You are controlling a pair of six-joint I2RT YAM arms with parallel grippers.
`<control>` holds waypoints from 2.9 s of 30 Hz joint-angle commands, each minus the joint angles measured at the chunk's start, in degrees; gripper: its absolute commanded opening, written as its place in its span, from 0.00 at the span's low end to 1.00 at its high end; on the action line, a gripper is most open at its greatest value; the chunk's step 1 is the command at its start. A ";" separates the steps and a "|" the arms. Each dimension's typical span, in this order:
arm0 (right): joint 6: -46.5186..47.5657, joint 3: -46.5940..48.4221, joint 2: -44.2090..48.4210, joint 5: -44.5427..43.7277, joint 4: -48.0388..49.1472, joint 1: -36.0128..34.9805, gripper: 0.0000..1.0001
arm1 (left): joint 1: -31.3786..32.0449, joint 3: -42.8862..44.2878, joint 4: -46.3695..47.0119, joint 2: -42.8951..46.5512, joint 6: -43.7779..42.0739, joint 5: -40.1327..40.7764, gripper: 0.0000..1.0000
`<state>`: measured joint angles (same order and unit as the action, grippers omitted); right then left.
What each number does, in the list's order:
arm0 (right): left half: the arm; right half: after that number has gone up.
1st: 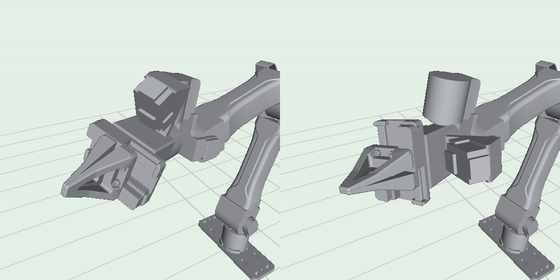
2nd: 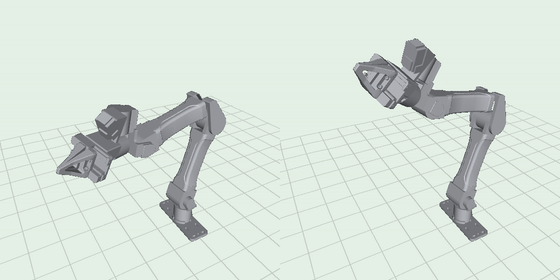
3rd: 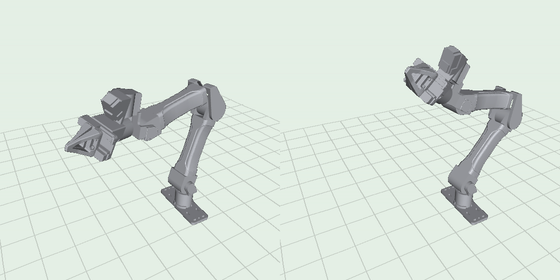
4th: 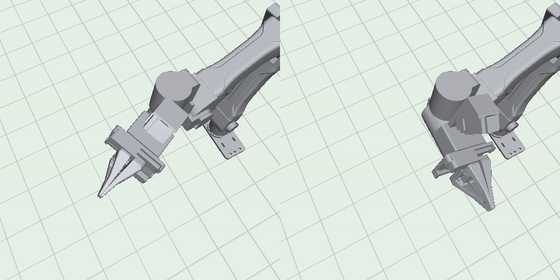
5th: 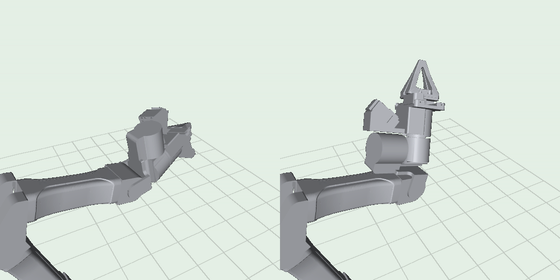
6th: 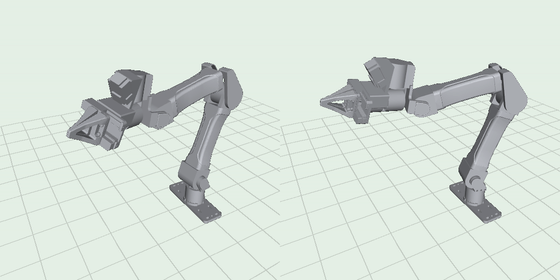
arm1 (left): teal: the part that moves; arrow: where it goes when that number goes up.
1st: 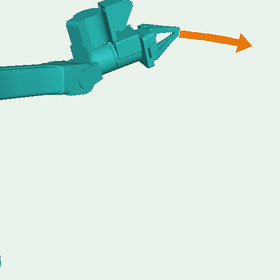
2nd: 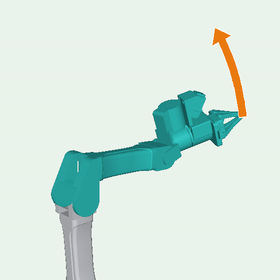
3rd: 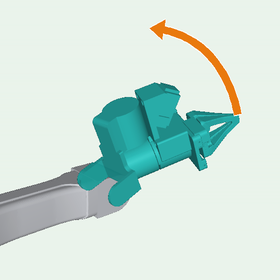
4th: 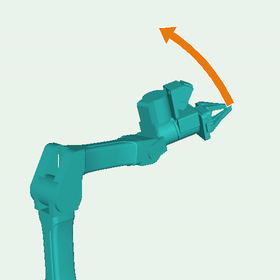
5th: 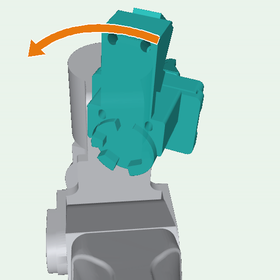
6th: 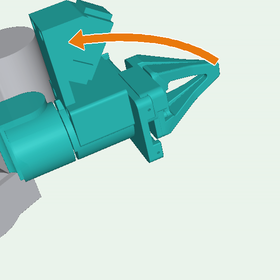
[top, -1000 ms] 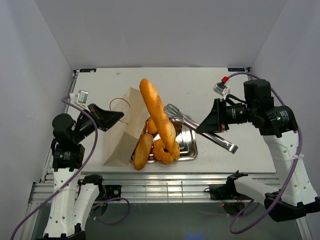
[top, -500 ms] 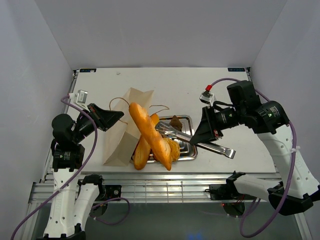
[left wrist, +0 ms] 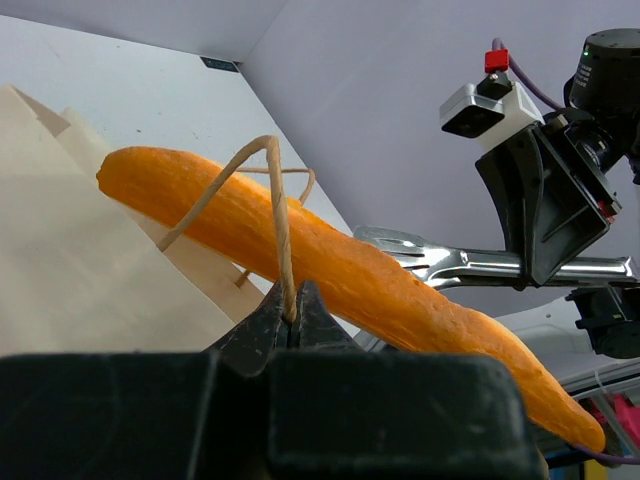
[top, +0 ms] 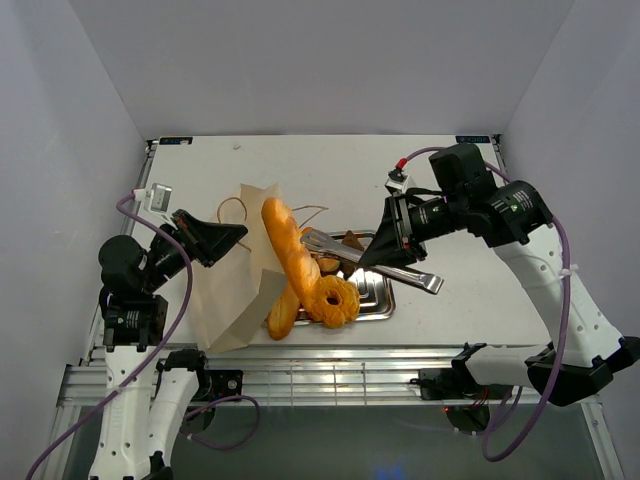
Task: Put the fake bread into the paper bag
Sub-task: Pick up the fake bread from the plate, then place the fake bread in the paper bag.
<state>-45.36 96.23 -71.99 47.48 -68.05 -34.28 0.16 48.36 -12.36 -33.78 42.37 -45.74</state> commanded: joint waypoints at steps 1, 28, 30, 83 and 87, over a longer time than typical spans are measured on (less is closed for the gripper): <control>-5.52 3.18 -0.61 -1.43 5.65 -0.96 0.08 | 0.01 0.07 1.29 0.29 0.87 -1.37 0.00; 4.05 11.70 -13.61 -5.03 2.67 -7.73 0.08 | 0.54 1.03 6.03 0.12 1.84 -9.46 0.00; 4.84 12.40 -15.28 -5.30 1.70 -7.73 0.08 | 0.54 1.39 6.12 0.03 2.01 -9.55 0.00; 9.24 17.33 -19.60 1.82 0.64 -3.69 0.34 | 1.51 2.71 10.87 -1.82 4.65 -12.01 0.00; 10.03 18.03 -19.42 1.21 -1.46 -3.60 0.34 | 1.51 2.88 10.87 -1.90 4.74 -12.01 0.00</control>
<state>-35.81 112.38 -93.84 46.59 -70.61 -38.09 1.37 48.93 -2.48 -35.68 46.78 -57.08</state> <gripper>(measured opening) 0.350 0.027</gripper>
